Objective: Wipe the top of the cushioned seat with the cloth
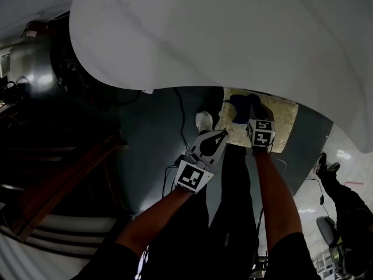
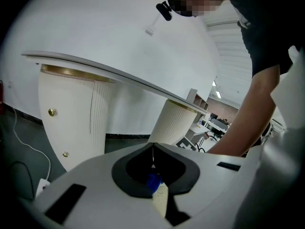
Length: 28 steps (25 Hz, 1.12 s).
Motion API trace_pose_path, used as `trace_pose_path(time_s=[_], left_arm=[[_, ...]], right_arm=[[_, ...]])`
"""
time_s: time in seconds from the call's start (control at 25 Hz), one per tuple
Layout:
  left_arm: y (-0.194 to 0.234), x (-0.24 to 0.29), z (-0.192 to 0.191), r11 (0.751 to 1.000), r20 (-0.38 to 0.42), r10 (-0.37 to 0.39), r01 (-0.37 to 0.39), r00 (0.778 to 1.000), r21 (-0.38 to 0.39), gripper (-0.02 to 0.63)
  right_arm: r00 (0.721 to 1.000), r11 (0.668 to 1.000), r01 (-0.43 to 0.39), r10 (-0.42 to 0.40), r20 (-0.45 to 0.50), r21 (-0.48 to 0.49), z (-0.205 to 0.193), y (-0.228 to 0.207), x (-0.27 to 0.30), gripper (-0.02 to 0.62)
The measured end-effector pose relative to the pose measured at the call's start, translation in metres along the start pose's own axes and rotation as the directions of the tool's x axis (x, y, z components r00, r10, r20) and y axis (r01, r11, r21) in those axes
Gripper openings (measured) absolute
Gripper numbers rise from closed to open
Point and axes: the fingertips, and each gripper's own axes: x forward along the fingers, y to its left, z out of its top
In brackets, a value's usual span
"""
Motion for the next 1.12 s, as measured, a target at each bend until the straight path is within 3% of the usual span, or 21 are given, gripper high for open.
trace_pose_path(time_s=[0.24,0.44,0.64,1.12], left_arm=[[-0.010,0.005,-0.007,0.999,-0.019,0.025,-0.025,1.000,-0.037,0.015],[-0.021,0.012,-0.006,1.000,-0.065,0.025,-0.024,0.998,0.017,0.015],[-0.026,0.016,-0.015,0.998,-0.070,0.048,-0.050,0.996,-0.034,0.015],[-0.068,0.050,-0.016,1.000,-0.095,0.014,-0.016,0.995,-0.020,0.015]], right_arm=[[1.000,0.999,-0.022,0.021,-0.023,-0.049,-0.007,-0.013,-0.010,0.072],[1.000,0.999,-0.011,0.011,-0.007,-0.032,-0.017,-0.036,-0.015,0.074],[1.000,1.000,-0.014,0.014,-0.004,-0.013,-0.025,-0.052,-0.021,0.073],[0.999,1.000,-0.001,0.001,-0.042,-0.002,-0.038,-0.101,-0.037,0.074]])
